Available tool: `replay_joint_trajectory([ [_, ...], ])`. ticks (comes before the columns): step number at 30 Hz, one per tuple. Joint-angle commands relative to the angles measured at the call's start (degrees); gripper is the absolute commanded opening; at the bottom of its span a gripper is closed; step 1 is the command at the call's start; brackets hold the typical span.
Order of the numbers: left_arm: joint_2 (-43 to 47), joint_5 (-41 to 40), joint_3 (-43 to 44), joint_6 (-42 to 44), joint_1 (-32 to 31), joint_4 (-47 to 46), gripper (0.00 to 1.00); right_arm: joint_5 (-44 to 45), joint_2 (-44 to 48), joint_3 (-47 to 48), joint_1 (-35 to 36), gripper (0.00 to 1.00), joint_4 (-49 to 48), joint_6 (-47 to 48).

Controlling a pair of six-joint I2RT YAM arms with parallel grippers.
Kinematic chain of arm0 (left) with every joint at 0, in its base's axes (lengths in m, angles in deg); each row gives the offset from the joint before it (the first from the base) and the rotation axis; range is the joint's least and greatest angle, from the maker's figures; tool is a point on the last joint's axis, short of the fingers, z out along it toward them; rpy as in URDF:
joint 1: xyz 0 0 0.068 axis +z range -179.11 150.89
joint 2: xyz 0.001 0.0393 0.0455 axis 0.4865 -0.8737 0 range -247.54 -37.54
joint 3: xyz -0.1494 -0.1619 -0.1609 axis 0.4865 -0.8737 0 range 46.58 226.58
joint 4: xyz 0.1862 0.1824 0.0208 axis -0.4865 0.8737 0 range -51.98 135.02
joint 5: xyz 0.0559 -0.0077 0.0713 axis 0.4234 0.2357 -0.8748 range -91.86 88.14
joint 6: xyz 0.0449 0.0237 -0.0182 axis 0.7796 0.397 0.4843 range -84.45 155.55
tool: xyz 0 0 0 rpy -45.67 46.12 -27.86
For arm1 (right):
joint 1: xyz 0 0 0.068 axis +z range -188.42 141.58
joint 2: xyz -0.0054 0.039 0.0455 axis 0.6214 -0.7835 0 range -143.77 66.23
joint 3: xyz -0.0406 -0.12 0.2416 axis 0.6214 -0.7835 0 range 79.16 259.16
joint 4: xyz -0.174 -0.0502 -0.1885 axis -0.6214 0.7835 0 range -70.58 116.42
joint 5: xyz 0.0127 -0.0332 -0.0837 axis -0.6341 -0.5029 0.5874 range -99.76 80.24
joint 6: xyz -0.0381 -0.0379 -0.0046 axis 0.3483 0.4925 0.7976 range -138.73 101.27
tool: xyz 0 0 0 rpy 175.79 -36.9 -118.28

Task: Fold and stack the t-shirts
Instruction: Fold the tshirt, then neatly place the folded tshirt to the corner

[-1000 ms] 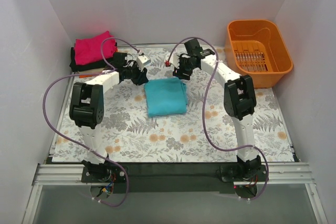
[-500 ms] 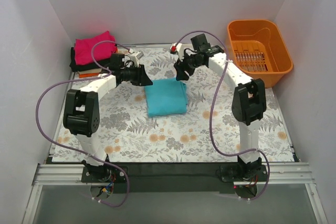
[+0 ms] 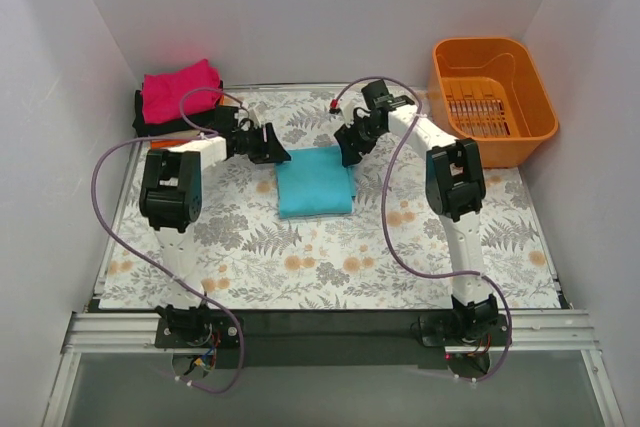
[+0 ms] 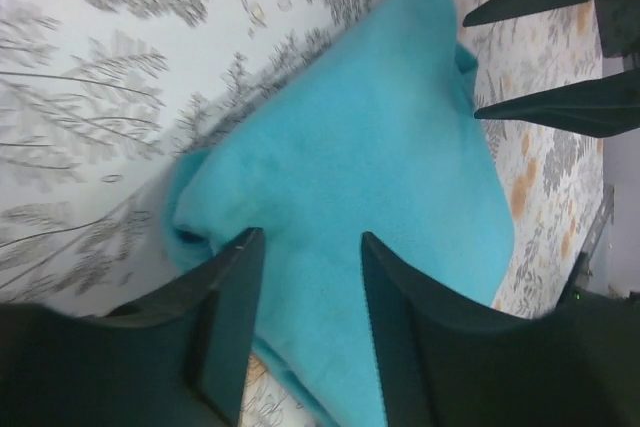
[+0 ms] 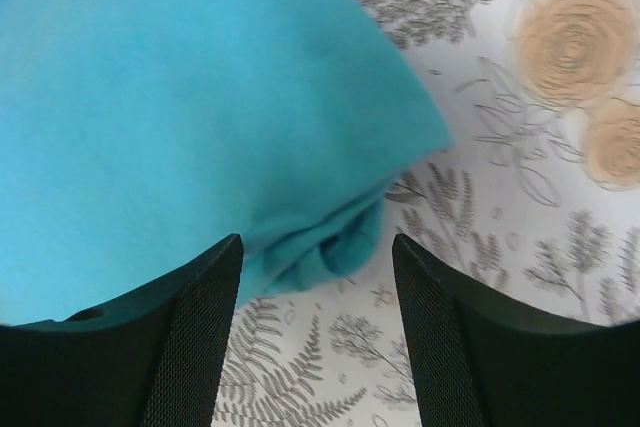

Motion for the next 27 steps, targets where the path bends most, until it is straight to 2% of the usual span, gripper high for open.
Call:
replay_joint_trajectory([
  [1,10.1,0.6,-1.2,-0.6,4.9,-4.0,0.45,8.0,5.5,4.4,2.0,0.59,0.6,-2.3],
  [2,16.5,0.6,-5.3,-0.8,6.6,-6.4,0.47,10.1,7.5,4.9,3.1,0.60,0.6,-2.4],
  [4,22.5,0.5,-9.6,-2.5,7.6,-8.7,0.53,16.2,9.1,4.9,6.9,0.61,0.0,-2.7],
  [5,25.1,0.2,-12.3,-3.1,11.1,-8.7,0.54,18.1,9.6,5.1,8.4,0.62,-0.3,-3.0],
  [7,31.3,0.6,-14.2,-5.3,13.8,-6.9,0.56,21.8,9.2,7.6,12.1,0.62,-0.5,-3.8],
  [9,34.6,1.0,-17.0,-7.7,18.5,-4.9,0.65,24.6,7.1,9.8,14.5,0.61,-0.9,-6.0],
  [12,40.4,2.1,-21.6,-11.6,25.0,-2.1,0.69,32.2,2.4,16.0,19.3,0.62,-1.0,-9.2],
  [14,44.9,-0.4,-24.1,-13.5,28.4,-1.1,0.70,38.2,-0.1,19.2,23.1,0.63,-1.2,-11.1],
  [18,51.6,-7.9,-29.1,-15.9,30.1,-0.3,0.71,40.8,-1.8,16.7,28.4,0.59,-4.3,-13.8],
  [21,55.2,-9.7,-31.9,-17.2,30.1,0.4,0.76,41.2,-2.7,13.6,29.5,0.59,-8.1,-14.5],
  [24,57.1,-10.2,-34.3,-17.7,30.1,0.4,0.77,45.1,-6.6,17.0,30.0,0.58,-8.3,-14.8],
  [27,57.3,-10.5,-36.2,-17.8,30.1,0.4,0.77,44.7,-8.5,17.3,30.3,0.58,-8.6,-15.0],
])
